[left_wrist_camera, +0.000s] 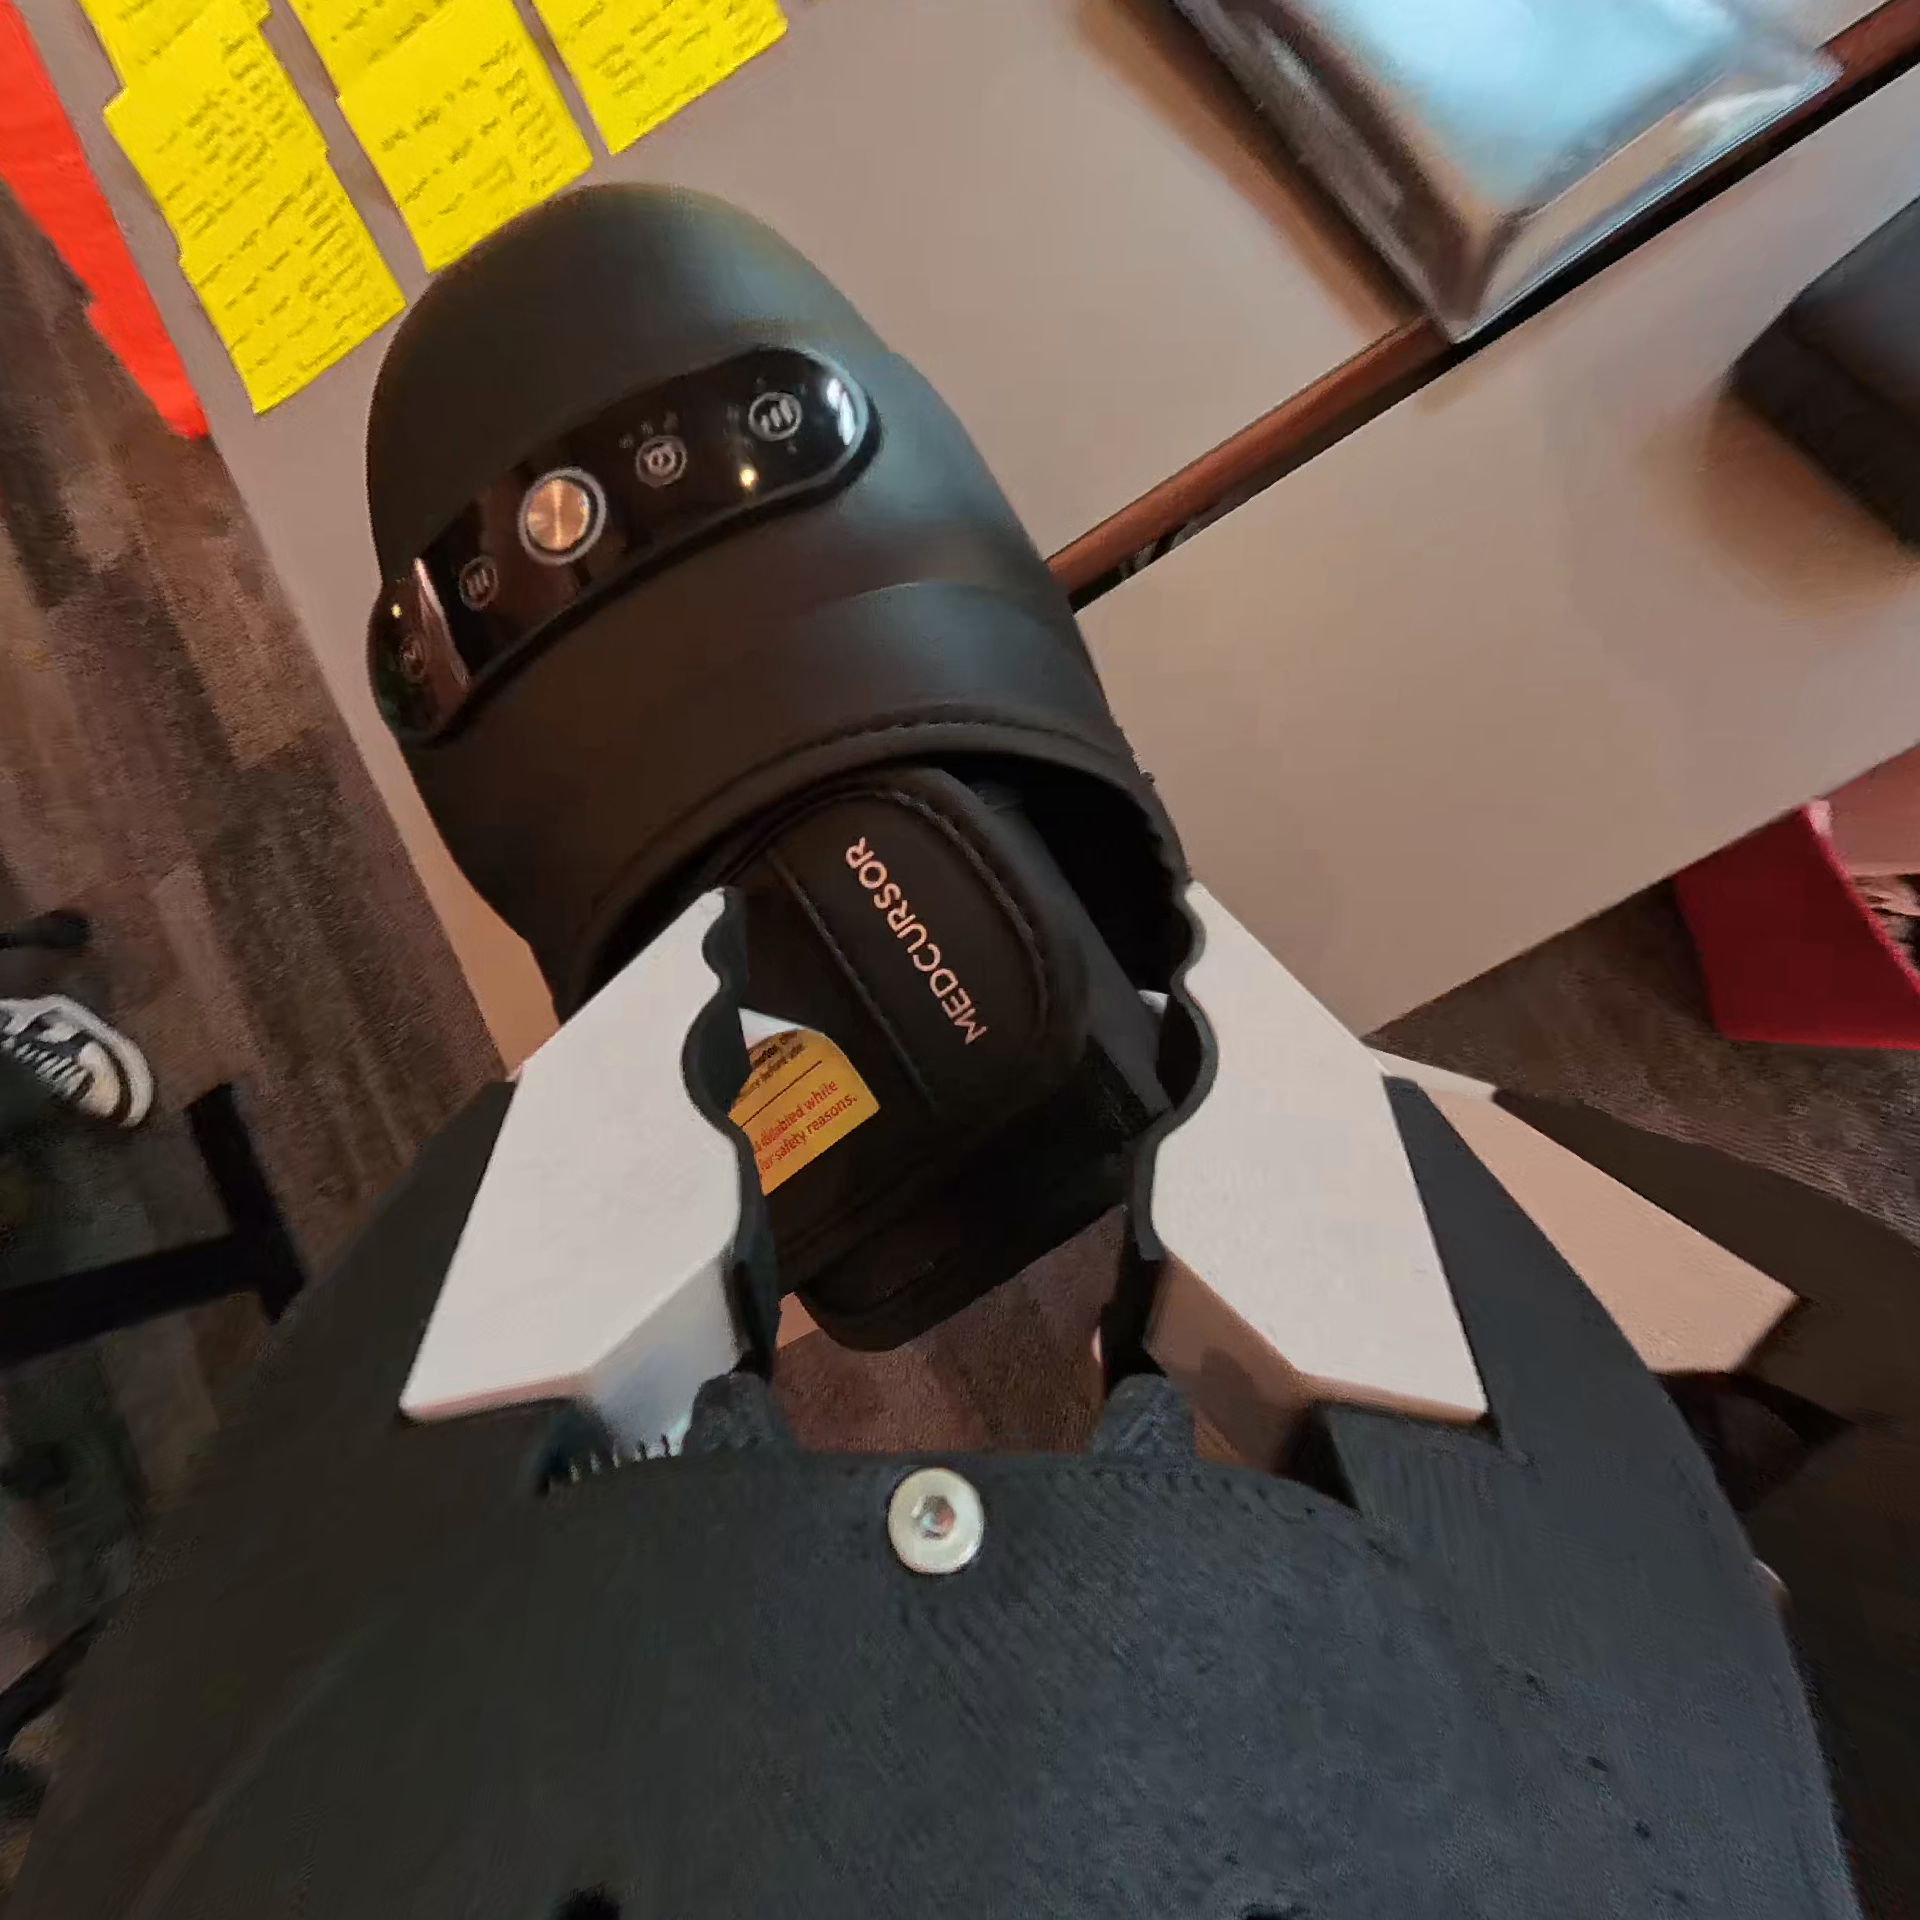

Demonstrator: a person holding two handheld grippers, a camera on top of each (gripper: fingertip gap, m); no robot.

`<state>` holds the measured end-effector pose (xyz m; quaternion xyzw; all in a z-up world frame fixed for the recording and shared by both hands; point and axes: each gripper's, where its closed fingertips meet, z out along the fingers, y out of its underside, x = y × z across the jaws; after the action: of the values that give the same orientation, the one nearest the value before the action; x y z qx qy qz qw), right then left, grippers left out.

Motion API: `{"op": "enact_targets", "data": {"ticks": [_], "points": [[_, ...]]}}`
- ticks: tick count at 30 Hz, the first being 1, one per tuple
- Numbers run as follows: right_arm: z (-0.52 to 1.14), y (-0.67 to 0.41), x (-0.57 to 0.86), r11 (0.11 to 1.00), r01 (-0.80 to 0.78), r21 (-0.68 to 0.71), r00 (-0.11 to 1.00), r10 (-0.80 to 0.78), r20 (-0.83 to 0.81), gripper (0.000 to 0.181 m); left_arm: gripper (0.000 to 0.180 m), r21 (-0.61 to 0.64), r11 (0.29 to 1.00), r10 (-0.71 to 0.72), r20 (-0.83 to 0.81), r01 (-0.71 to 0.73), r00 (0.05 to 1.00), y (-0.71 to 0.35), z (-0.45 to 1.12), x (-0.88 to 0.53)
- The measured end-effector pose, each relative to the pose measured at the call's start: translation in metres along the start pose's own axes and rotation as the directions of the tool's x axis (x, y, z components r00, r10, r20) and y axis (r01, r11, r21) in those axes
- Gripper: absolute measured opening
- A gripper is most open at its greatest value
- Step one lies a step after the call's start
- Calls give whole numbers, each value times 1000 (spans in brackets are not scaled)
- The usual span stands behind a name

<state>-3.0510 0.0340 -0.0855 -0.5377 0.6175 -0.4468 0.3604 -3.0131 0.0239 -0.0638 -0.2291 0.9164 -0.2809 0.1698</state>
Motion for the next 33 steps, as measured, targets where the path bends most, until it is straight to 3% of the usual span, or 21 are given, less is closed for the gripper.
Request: {"op": "enact_targets", "data": {"ticks": [3, 8, 22, 25, 30, 31, 33], "points": [[0, 1, 0, 1000, 23, -5, 998, -23, 52, 8, 75, -32, 999, 17, 112, -14, 994, 8, 6, -13], [0, -1, -4, 994, 112, 9, 978, -112, 176, 10, 77, -56, 982, -175, 98, 181, 980, 16, 4, -17], [-1, -19, -24, 955, 275, 108, 901, -296, 319, 14, 56, -71, 947, -306, 99, 314, 947, 19, -15, -31], [-1, -13, -18, 962, 258, 90, 909, -273, 314, 13, 39, -61, 950, -300, 84, 305, 950, 14, -17, -27], [-2, -6, -13, 968, 240, 74, 912, -251, 325, 13, 35, -98, 961, -250, 93, 258, 964, 14, -14, -17], [-2, -6, -14, 968, 238, 82, 908, -251, 336, 13, 13, -91, 963, -248, 71, 254, 966, 11, -15, -15], [-2, -7, -15, 970, 227, 85, 906, -242, 346, 12, 9, -90, 971, -218, 60, 223, 974, 9, -17, -12]]}}
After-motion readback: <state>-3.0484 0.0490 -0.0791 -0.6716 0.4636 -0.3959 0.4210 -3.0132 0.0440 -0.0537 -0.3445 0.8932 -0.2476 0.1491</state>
